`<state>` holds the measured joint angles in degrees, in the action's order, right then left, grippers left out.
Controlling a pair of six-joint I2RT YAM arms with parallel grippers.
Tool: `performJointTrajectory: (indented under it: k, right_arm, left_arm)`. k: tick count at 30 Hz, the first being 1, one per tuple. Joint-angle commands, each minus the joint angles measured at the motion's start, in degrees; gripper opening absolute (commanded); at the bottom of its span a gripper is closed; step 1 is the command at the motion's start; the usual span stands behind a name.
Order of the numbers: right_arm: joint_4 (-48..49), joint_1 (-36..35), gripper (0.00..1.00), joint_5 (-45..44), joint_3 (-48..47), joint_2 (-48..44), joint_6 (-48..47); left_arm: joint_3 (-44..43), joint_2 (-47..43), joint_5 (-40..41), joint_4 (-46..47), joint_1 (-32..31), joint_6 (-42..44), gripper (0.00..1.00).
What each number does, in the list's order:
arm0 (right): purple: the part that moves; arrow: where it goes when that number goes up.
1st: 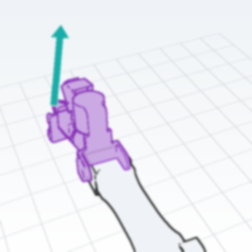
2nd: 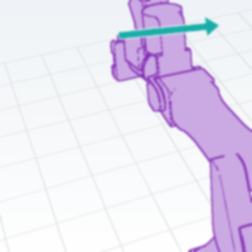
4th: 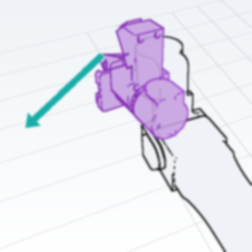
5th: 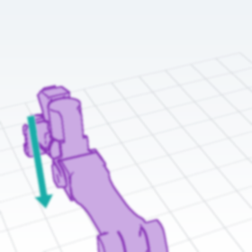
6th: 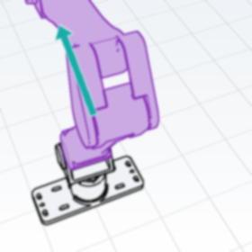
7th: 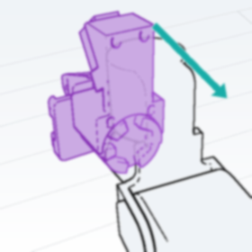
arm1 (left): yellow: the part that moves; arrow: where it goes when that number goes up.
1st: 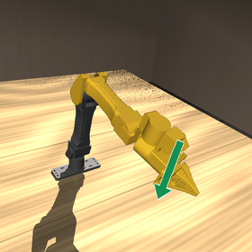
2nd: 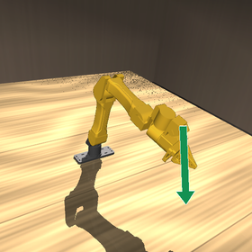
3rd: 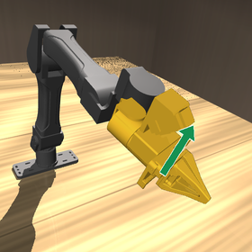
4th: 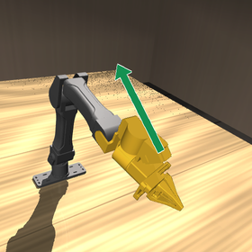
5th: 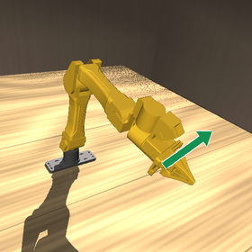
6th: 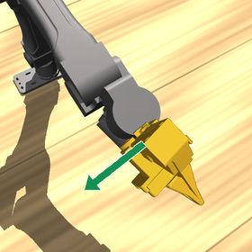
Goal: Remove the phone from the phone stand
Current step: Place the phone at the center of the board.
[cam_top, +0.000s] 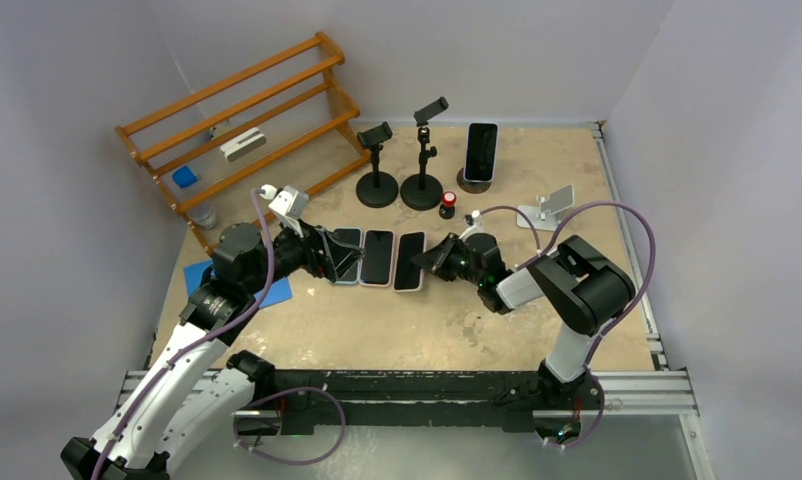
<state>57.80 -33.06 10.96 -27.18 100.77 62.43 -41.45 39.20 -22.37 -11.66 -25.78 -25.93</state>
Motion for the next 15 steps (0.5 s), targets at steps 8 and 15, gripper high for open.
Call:
performJointTrajectory:
  k: [8,15]
  right_arm:
    - [5.22,1.21,0.19,-0.25,-3.6,1.56,1.09]
    - [3.83,1.7,0.36,-0.77,-3.36,1.47,0.71]
  left_arm:
    - [-0.12,-0.3,-0.92,2.43,0.21,0.01,0.8]
    - [-0.05,-0.3,-0.92,2.43,0.23,0.06,0.8]
